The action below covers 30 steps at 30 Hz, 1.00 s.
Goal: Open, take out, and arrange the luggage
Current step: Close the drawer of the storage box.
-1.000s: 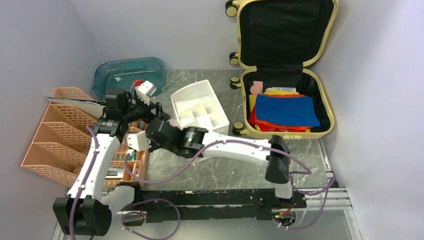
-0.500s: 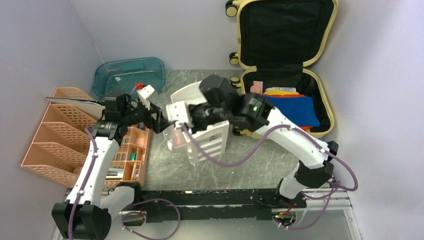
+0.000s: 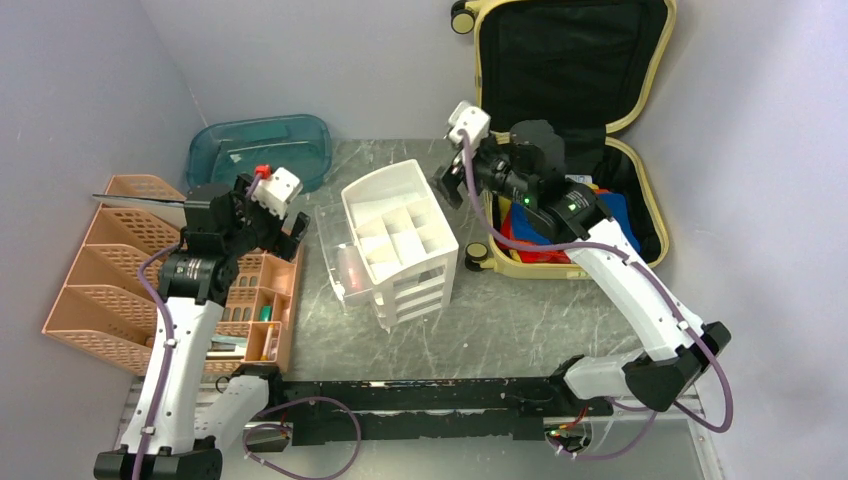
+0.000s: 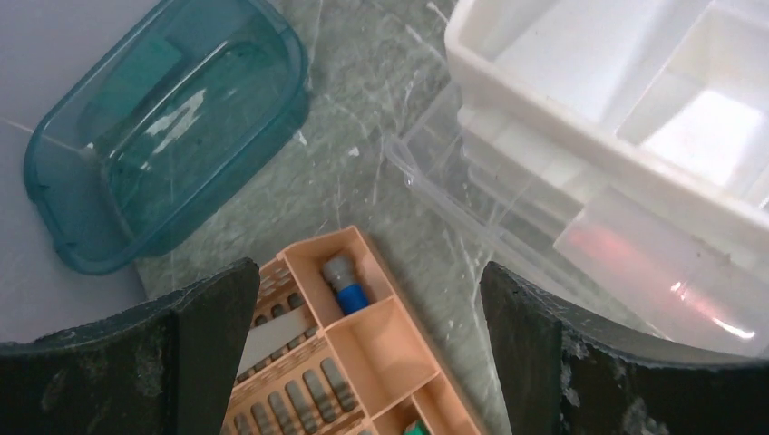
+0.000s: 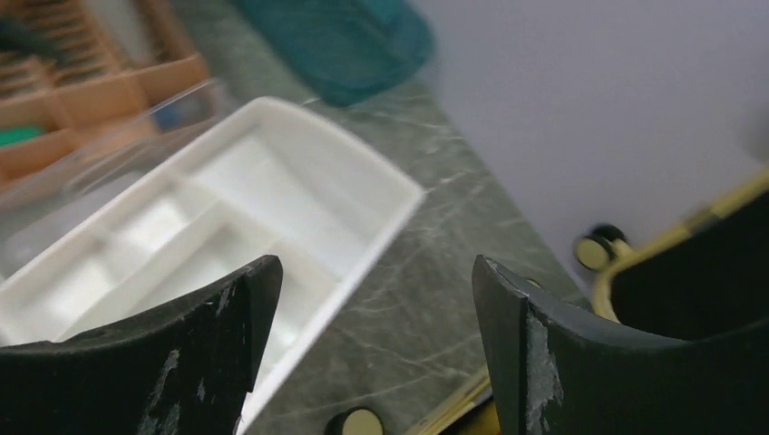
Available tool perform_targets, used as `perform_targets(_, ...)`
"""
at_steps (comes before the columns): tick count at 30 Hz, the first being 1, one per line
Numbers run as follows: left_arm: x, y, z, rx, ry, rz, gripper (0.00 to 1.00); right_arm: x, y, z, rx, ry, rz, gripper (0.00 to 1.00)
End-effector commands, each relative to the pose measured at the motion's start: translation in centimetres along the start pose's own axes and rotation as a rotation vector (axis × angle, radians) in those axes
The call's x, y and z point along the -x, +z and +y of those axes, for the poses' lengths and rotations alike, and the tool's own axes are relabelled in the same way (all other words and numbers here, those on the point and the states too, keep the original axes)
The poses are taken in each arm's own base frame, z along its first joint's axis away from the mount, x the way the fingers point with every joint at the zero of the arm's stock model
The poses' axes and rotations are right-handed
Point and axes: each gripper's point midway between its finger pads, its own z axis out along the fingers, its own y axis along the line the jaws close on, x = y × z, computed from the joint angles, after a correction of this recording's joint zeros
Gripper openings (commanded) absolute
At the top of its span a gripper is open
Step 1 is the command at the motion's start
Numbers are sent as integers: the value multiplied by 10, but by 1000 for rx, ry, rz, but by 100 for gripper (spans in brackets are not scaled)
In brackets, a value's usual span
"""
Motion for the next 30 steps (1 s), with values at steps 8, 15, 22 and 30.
perform_targets(8,-51,-5,-30,-194,217,146,97,-33,-19,-128,-510,251,-73,82)
perform_targets(15,-57,12,-50,-299,172,97,97,-98,9,-117,-453,310,42,81)
perform_targets(22,-49,34,-70,-392,107,57,97,-138,31,-92,-307,426,101,74)
perform_targets(30,-39,56,-97,-444,68,24,97,-153,47,-52,-109,512,103,68)
